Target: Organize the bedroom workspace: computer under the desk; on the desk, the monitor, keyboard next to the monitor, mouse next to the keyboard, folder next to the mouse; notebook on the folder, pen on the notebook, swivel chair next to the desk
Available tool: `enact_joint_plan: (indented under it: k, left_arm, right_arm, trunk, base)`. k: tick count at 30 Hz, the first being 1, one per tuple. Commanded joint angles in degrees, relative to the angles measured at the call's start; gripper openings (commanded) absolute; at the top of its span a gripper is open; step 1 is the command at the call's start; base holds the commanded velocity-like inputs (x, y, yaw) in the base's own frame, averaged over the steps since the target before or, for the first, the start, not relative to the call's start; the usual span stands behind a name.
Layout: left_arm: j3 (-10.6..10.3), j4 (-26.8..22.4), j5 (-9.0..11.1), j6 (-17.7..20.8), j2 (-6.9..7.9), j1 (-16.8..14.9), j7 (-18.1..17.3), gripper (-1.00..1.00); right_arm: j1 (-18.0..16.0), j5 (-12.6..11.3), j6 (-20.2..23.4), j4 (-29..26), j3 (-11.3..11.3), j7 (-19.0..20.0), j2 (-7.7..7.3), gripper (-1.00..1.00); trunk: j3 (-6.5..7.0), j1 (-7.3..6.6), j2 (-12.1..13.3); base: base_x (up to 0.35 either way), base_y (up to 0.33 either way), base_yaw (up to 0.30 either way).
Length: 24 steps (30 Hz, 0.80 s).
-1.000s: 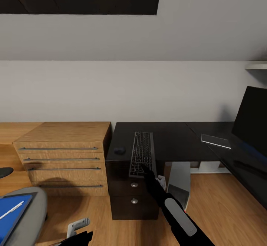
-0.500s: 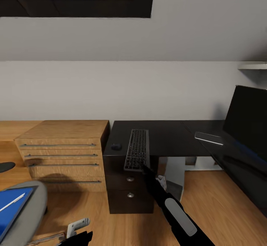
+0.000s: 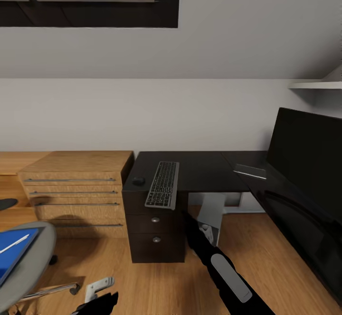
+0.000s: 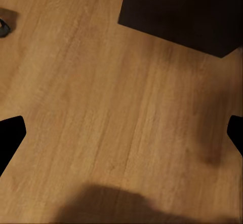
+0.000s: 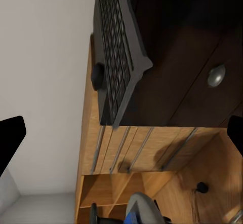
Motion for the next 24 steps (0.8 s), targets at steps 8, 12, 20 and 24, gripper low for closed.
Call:
enact_joint_plan:
  k: [8, 12, 20, 24]
  left_arm:
    - [-2.5, 1.7, 0.6, -2.3, -0.04, 0.0, 0.4, 1.0]
    - [-3.3, 1.9, 0.6, -2.5, 0.0, 0.0, 0.4, 1.0]
    - [-3.8, 2.0, 0.6, -2.6, -0.01, 0.0, 0.6, 1.0]
    - [-3.9, 2.1, 0.7, -2.6, -0.03, 0.0, 0.7, 1.0]
  right_arm:
    - [0.0, -0.2, -0.2, 1.9, 0.0, -0.5, -0.14, 1.0]
    - [0.0, 0.0, -0.2, 3.8, -0.2, -0.5, -0.22, 1.0]
    - [-0.1, 2.3, -2.3, 9.7, -0.2, -0.5, -0.15, 1.0]
    - [-0.1, 4.7, -5.5, 12.5, -0.2, -0.4, -0.16, 1.0]
  trunk:
    - [-0.06, -0.01, 0.0]
    - [-0.06, -0.01, 0.0]
    - [1.37, -1.77, 3.2]
    - [2.09, -2.65, 4.8]
  base:
    - [-0.013, -0.092, 0.0]
    - [-0.002, -0.016, 0.0]
    - [-0.001, -0.005, 0.0]
    - [0.0, -0.001, 0.0]
